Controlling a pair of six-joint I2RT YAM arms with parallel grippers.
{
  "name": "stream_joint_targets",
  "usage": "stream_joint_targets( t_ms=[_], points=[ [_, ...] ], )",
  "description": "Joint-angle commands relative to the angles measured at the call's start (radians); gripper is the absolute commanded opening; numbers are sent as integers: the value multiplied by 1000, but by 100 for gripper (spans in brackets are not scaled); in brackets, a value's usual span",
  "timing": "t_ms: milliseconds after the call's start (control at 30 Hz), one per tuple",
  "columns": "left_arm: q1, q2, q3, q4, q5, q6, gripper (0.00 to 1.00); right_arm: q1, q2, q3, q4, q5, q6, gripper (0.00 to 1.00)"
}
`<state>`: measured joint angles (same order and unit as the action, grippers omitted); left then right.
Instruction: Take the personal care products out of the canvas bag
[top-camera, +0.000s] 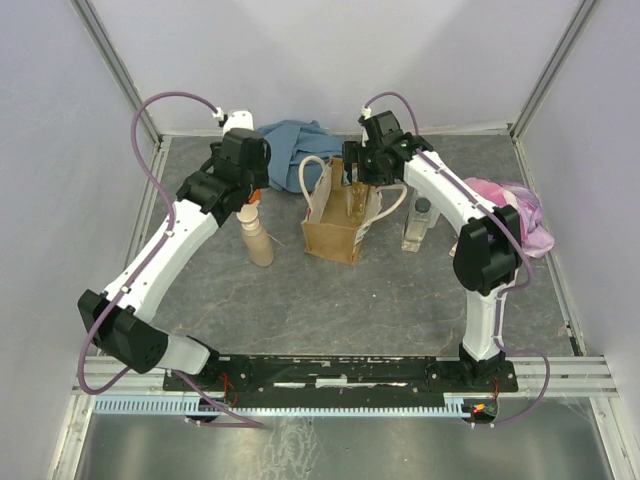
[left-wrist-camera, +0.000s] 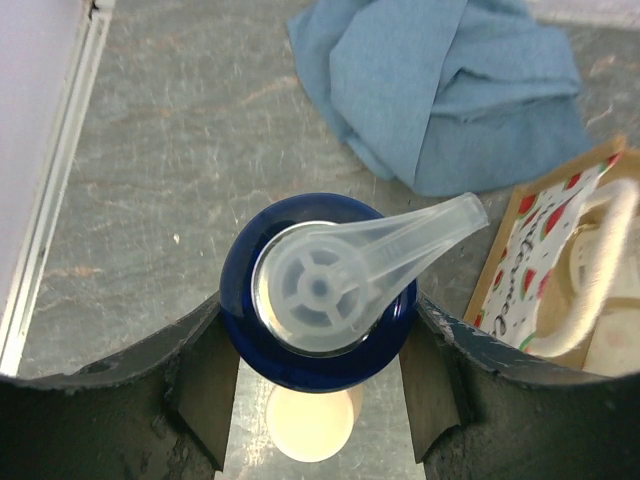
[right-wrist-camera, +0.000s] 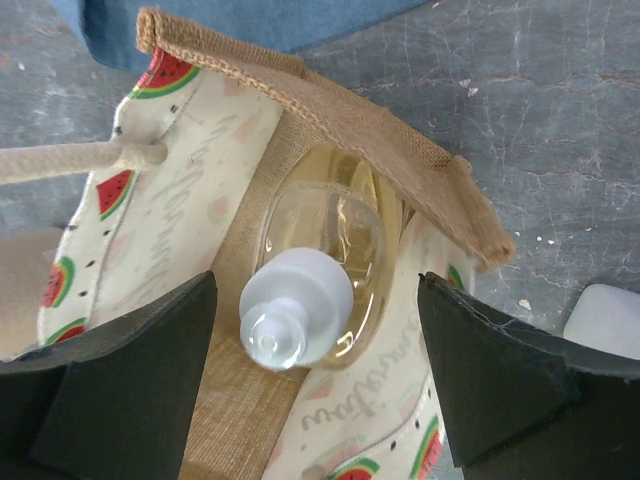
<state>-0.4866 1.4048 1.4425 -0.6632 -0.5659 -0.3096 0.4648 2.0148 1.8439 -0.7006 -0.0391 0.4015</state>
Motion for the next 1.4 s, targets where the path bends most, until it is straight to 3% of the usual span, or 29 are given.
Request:
stream_joint_targets(
  t_ms=[0, 133, 300, 433, 900, 1167, 1367],
  points=[
    [9, -87, -80, 191, 5, -46, 31, 35, 59, 58, -61, 74, -46, 83],
    [12, -94, -169, 228, 24, -68, 31, 57, 86, 80, -84, 128, -61, 74],
    [11, -105, -241, 265, 25, -82, 32, 67, 74, 89, -94, 193, -63, 56],
    [11, -108, -273, 278, 33, -94, 37, 73, 17, 97, -92, 216, -61, 49],
    [11, -118, -328, 274, 79, -147, 75, 86, -159, 267, -171, 196, -65, 49],
    [11, -153, -301, 250, 75, -154, 82, 112, -206, 346, -187, 168, -65, 49],
    [11, -169, -295, 247, 73, -153, 83, 128, -181, 514, -253, 214, -96, 52]
  ],
)
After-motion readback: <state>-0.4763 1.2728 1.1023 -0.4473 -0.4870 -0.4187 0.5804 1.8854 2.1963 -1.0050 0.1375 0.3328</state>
